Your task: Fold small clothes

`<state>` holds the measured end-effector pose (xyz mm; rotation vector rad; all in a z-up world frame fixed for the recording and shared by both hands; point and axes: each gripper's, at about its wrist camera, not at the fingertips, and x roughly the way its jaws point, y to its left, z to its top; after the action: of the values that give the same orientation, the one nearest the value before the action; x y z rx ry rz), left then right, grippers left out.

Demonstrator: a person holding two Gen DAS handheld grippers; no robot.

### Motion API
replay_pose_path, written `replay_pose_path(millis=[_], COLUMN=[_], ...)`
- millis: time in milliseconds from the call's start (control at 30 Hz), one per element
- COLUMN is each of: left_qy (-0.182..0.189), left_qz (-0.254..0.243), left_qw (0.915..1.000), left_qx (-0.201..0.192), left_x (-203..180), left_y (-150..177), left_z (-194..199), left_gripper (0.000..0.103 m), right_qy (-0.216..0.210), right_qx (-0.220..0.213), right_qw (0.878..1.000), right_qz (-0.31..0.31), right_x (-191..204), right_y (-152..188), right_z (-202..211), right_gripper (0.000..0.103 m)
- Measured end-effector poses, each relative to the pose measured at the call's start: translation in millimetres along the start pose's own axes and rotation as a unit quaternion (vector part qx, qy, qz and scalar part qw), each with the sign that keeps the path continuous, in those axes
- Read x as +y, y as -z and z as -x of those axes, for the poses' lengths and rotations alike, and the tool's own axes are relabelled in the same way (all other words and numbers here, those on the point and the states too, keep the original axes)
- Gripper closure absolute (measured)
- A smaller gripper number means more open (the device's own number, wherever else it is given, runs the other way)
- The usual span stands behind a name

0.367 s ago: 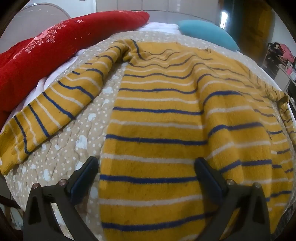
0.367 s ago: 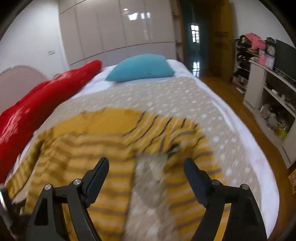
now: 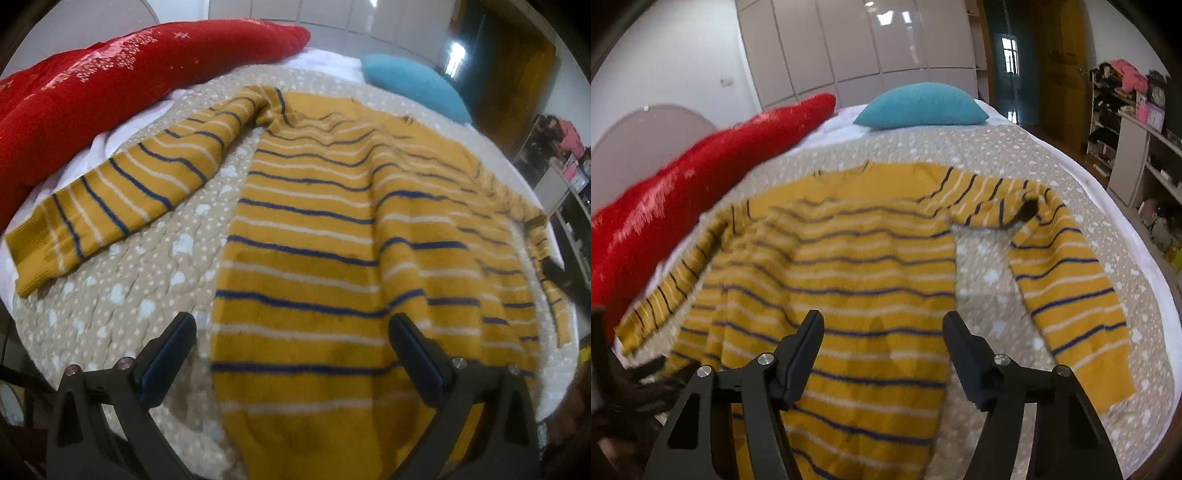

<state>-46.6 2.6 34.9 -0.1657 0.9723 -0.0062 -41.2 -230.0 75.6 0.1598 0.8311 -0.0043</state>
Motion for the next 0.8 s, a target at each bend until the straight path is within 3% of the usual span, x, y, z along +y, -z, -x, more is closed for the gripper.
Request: replay_pose_path(millis=[267, 300, 567, 800], left_qy=[0.045, 0.044, 0.056, 0.05], left_qz=[-0.01, -0.017, -0.025, -0.026], left_qw=[0.9983, 0.9984, 0.9981, 0.9984], left_qx=[-0.036, -0.031, 0.004, -0.004], left_x=[-11.6, -13.0, -21.1, -18.1], left_y=[12.4, 14.1, 17.6, 23.1], left_z=[19.4, 20.5, 23.3, 22.8], left_gripper=[0.0, 0.0, 0.0, 0.0], right_qy=[0.02, 0.04, 0.048, 0.046], right_qx=[0.027, 0.037, 0.037, 0.039], right_qw=[0.999, 0.998, 0.998, 0.998], right_qz=[0.018, 0.035, 0.018, 0.02], right_x=[8.4, 9.1, 3.8, 7.2], right_y=[15.0, 19.3, 19.8, 21.7], right_z=[-5.4, -2.5, -1.0, -2.8], right_gripper=[0.032, 0.032, 0.032, 0.032])
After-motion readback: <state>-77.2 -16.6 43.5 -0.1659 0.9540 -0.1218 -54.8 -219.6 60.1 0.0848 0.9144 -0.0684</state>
